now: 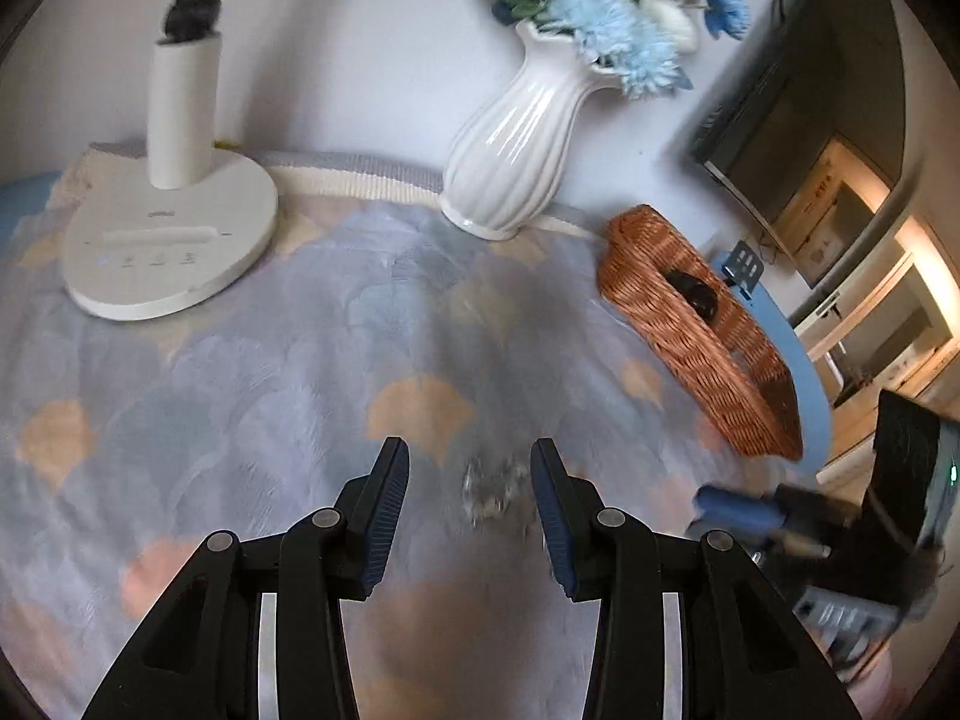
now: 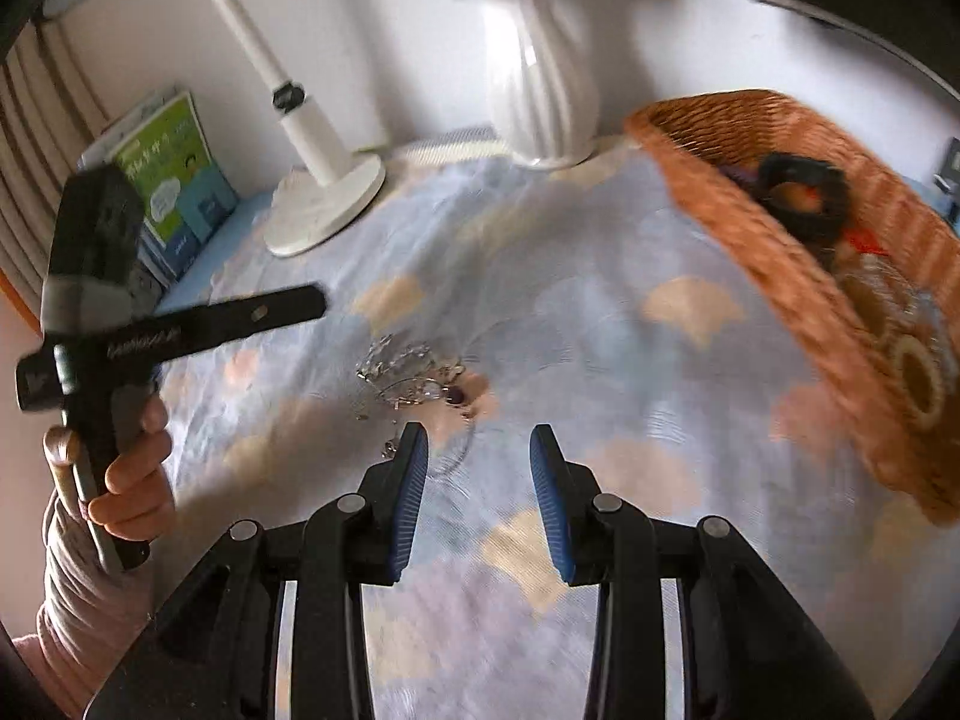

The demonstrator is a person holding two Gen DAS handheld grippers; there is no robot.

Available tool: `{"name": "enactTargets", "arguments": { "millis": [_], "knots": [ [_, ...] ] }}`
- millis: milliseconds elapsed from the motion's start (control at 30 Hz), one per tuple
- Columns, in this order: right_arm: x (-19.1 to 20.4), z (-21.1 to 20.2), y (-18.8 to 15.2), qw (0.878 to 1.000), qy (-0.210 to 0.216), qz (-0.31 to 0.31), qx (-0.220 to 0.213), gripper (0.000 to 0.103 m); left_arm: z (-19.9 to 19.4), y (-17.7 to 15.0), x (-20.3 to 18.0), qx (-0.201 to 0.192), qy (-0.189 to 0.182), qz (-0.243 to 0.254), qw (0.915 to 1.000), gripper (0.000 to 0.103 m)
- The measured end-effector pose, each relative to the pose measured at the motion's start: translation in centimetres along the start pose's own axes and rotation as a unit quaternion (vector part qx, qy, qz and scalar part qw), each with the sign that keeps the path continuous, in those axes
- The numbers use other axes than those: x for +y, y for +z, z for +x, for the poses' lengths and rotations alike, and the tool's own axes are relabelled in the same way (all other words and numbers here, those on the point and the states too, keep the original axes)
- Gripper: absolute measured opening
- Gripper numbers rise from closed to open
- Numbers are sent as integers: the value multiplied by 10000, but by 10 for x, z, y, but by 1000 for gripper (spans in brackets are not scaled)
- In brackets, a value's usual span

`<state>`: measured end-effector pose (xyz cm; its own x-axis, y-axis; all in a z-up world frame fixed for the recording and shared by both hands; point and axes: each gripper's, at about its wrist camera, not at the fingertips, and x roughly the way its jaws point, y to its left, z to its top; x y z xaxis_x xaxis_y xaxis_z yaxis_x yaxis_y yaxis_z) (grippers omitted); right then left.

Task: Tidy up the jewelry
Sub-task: 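Withdraw both grippers and move them to the silver chain jewelry, then grasp the beaded necklace with the right gripper while the left grasps a silver chain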

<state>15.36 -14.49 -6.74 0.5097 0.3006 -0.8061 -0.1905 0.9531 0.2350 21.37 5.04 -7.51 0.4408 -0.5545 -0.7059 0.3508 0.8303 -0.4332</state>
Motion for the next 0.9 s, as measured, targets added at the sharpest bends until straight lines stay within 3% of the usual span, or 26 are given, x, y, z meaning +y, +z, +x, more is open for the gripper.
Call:
{"name": "enactTargets", "arguments": {
  "millis": [300,433,500,567,900],
  "knots": [
    [25,45,-2,9931,-552,-1007,250,39,16,-9,11,5,-39,4,10000,43],
    [30,53,4,9903,-612,-1229,199,37,15,-11,6,-20,-84,98,9999,43],
    [33,55,5,9886,-631,-1362,152,25,18,-13,2,20,-32,193,9998,43],
    [37,57,5,9874,-526,-1488,138,12,21,-13,0,69,8,225,9997,43],
    [34,30,-28,9879,8,-1537,211,12,30,-15,0,277,-94,343,9990,43]
  ]
}}
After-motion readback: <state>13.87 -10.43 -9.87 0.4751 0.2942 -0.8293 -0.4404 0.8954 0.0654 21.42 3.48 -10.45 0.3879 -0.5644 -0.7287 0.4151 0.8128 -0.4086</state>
